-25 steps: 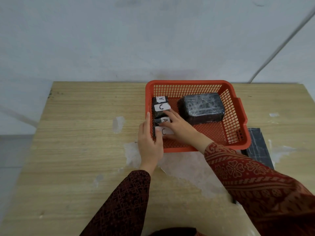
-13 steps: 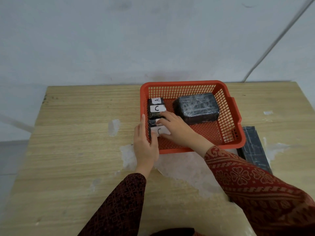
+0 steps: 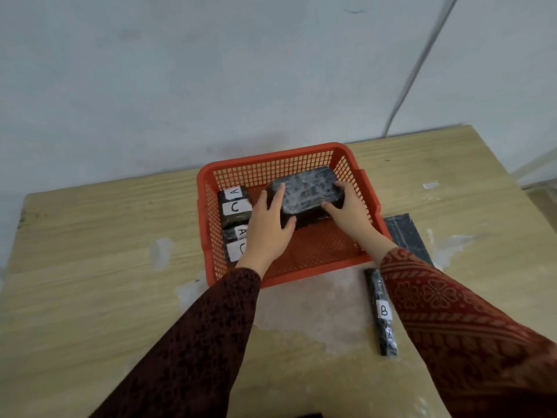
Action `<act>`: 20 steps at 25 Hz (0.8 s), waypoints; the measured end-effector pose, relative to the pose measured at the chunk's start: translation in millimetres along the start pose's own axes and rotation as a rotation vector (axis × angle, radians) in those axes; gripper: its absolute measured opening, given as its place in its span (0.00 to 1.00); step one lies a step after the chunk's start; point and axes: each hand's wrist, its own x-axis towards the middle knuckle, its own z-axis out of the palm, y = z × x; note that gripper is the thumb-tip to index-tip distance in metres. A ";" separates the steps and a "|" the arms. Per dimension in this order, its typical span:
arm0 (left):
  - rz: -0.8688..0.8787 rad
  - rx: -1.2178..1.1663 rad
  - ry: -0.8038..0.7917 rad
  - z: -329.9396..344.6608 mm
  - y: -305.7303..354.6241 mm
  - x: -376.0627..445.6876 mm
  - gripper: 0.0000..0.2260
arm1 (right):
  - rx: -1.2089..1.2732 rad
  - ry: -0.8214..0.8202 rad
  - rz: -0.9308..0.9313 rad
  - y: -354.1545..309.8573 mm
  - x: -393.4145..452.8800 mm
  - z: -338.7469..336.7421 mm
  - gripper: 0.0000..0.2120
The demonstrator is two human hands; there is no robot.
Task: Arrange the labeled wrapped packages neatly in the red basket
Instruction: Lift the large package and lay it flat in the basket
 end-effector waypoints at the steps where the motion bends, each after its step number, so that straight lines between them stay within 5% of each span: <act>1: -0.057 0.071 -0.129 8.3 -0.2 8.2 0.36 | 0.066 -0.020 0.026 0.2 2.1 1.8 0.29; 5: -0.106 0.048 -0.169 25.2 -4.3 21.0 0.44 | 0.095 -0.067 0.017 0.1 -2.7 2.9 0.36; 11: -0.052 -0.423 0.043 -30.1 7.4 23.8 0.29 | -0.286 -0.094 -0.343 -10.7 -32.7 -41.8 0.46; 16: -0.188 -0.579 0.090 -73.6 21.6 -2.8 0.28 | -0.192 0.009 -0.546 -43.3 -33.4 -73.9 0.31; 20: -0.132 -0.867 -0.037 -86.9 25.8 -33.0 0.33 | 0.292 -0.168 -0.352 -63.9 -38.6 -75.4 0.13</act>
